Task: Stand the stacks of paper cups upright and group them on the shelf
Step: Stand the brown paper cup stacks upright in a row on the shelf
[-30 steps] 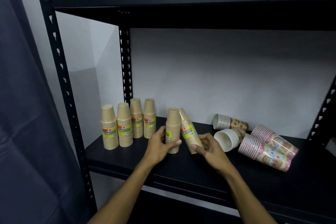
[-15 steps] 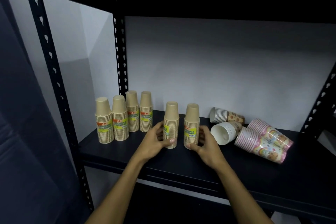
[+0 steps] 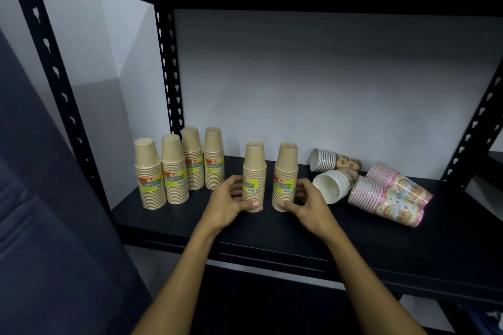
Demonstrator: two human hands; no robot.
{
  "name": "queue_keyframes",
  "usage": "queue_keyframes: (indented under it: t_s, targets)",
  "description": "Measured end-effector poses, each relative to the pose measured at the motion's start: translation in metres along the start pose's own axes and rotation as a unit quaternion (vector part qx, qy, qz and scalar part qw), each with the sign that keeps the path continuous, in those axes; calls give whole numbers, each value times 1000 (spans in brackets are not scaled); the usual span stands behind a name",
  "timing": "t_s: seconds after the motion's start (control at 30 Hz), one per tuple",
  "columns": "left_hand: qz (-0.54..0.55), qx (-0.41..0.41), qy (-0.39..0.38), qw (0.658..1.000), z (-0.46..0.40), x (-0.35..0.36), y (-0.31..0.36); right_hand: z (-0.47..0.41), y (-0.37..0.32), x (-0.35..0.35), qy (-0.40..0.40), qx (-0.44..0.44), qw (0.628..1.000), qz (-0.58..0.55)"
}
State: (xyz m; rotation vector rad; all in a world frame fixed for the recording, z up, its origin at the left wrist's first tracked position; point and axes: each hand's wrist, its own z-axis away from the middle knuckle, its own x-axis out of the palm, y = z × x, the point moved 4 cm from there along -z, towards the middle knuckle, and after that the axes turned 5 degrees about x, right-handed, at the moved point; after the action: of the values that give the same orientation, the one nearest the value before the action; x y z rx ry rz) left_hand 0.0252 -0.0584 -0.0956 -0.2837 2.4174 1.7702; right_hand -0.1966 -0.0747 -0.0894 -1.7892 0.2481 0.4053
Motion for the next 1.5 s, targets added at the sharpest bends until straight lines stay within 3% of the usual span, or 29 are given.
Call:
queue_keyframes:
  t_s: [0.17,0.47,0.7,1.5]
  targets:
    - [-44,6,59,997,-2,0,-2,-1,2,1,-22,13,1000,-8]
    - [15,-6,-33,999,2,-1,0,1,-1,1,-13,10,1000,-6]
    - [-56,17,18,998,1,2,0,2,0,2,-36,16,999,-3]
    - [-122,26,41,991,7,3,6,8,-9,5,-45,-5,997,63]
